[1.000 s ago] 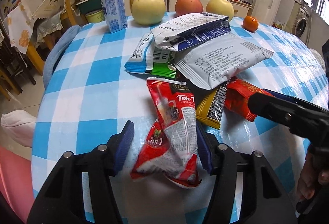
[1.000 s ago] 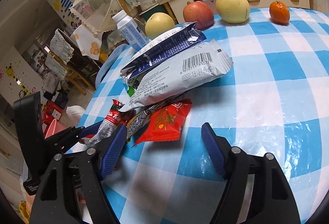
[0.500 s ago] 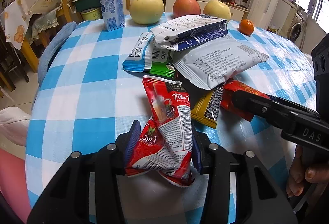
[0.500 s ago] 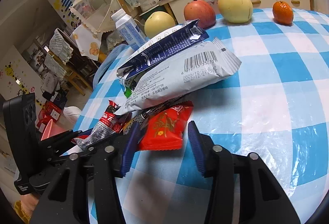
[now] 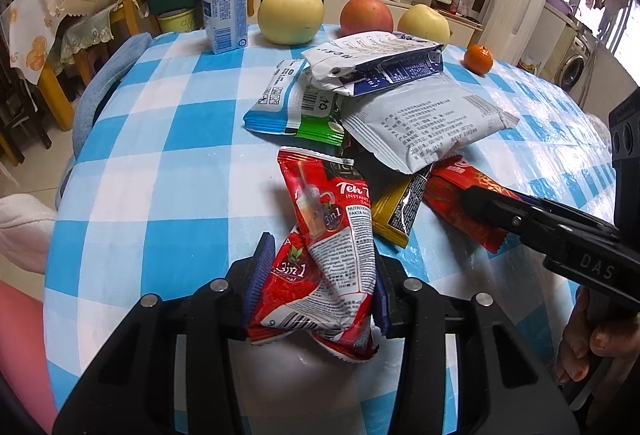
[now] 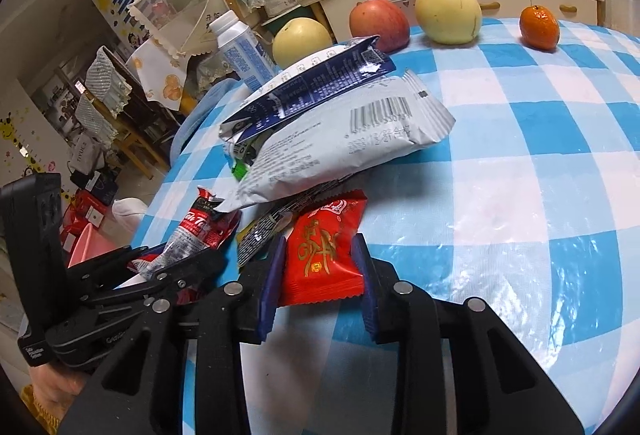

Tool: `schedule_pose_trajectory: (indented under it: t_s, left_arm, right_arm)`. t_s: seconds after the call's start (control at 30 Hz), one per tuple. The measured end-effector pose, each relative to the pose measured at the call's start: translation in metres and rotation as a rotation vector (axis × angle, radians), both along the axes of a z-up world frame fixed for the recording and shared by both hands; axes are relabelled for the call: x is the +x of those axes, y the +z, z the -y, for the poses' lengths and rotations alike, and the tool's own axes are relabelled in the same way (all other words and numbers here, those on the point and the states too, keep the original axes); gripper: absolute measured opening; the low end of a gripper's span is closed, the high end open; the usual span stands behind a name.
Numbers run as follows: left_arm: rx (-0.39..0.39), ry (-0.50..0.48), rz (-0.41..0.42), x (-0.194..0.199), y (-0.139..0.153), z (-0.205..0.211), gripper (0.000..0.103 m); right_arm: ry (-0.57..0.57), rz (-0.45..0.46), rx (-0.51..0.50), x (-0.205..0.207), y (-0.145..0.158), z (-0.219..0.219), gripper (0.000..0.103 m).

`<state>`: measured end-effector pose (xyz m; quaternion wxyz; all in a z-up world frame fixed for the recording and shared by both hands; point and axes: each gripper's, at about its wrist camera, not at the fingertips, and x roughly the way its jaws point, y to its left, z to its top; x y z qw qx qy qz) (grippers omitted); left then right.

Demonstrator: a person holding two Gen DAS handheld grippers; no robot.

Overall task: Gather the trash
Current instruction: 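Grasp the red snack wrapper with the left gripper while the right grasps the small red packet, then carry both red wrappers to the pink bucket and open both grippers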

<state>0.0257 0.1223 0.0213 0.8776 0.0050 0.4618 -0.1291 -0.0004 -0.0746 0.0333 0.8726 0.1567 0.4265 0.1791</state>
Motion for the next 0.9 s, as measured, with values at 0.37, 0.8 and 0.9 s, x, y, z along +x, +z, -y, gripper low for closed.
schedule_pose_trajectory:
  t_s: [0.37,0.8,0.9]
  left_arm:
    - [-0.062,0.024,0.021,-0.01,0.013,-0.02,0.044]
    - [-0.092,0.063,0.076,-0.034,0.036,-0.057,0.044]
    - [-0.103,0.071,0.086,-0.038,0.04,-0.065,0.044]
  right_arm:
    - [-0.009,0.042,0.0,-0.019,0.014,0.004,0.035]
    - [0.035,0.091,0.017,-0.041,0.031,-0.016,0.035]
    - [0.055,0.1,0.012,-0.046,0.035,-0.028,0.035]
